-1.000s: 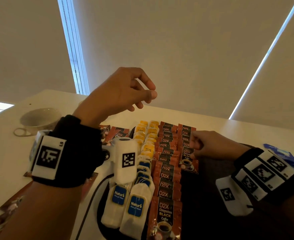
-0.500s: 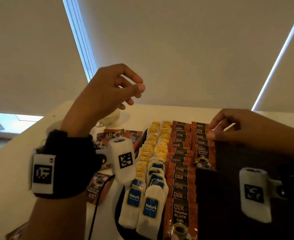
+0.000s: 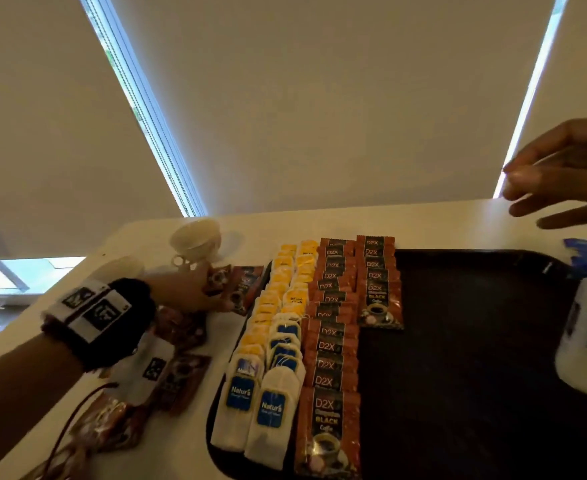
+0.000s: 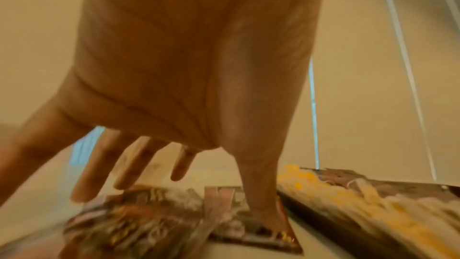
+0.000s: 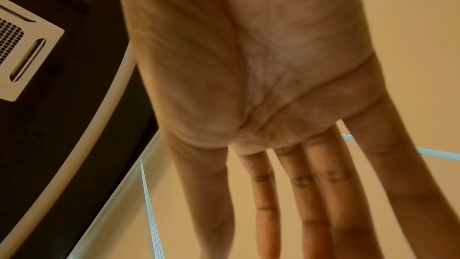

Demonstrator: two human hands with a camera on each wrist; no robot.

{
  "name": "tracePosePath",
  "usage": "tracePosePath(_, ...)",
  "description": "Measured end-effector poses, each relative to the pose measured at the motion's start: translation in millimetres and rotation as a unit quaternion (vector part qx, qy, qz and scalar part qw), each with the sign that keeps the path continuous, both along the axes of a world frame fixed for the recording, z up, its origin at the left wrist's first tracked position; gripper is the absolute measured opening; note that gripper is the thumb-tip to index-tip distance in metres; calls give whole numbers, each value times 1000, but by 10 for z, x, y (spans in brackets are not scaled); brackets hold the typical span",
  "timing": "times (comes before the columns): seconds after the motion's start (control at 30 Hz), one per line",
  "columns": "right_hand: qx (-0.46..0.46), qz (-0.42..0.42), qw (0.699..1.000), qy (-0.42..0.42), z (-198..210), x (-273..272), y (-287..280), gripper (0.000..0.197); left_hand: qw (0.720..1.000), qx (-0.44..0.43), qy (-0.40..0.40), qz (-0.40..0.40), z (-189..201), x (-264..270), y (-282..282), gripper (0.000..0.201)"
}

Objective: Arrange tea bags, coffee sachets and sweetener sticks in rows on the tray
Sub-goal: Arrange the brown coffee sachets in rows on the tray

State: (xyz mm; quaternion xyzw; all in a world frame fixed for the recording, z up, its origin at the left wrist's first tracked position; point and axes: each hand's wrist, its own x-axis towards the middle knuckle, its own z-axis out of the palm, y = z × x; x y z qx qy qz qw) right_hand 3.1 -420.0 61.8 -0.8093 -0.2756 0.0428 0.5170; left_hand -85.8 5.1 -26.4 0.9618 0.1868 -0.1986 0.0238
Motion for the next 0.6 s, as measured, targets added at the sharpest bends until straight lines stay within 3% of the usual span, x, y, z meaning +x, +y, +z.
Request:
tracePosePath(0.07,6,6,1000,3,-2,9,-20,75,999,3,-5,46,-107,27,20,129)
tracePosePath(0.27,9,23,1000,-8,-28,56,-57,78,991,-83,-23,97,-163,227,-122,105)
tracePosePath(0.37,17,22,1000,-4,-32,100,-100,75,988,-85,-39,119,-142,353,-165,102)
tracePosePath(0.47,21,2,1000,13,-57,200,-144,72,986,-113,-31,120,-110,417,-241,72)
tracePosePath(0.53,23,-12,999,22,-80,275,-163,72,986,-121,-30,114,-174,494,-153,95)
tracePosePath(0.6,24,-20,999,29,-95,336,-184,72,990,-88,-24,105,-196,533,-67,92)
